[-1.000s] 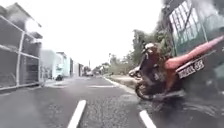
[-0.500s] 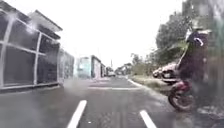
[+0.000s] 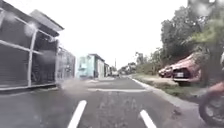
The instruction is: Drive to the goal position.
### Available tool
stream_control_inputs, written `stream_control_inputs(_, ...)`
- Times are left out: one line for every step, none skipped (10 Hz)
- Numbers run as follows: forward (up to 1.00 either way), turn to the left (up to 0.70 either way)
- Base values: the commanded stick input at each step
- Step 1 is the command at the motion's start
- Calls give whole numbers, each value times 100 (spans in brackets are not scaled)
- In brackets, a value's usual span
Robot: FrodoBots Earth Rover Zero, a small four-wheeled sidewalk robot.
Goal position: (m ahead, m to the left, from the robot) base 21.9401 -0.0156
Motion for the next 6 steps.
stream_control_inputs(100,-34)
stream_control_inputs(100,1)
stream_control_inputs(100,7)
stream_control_inputs(100,1)
stream_control_inputs(100,0)
stream_control_inputs(100,11)
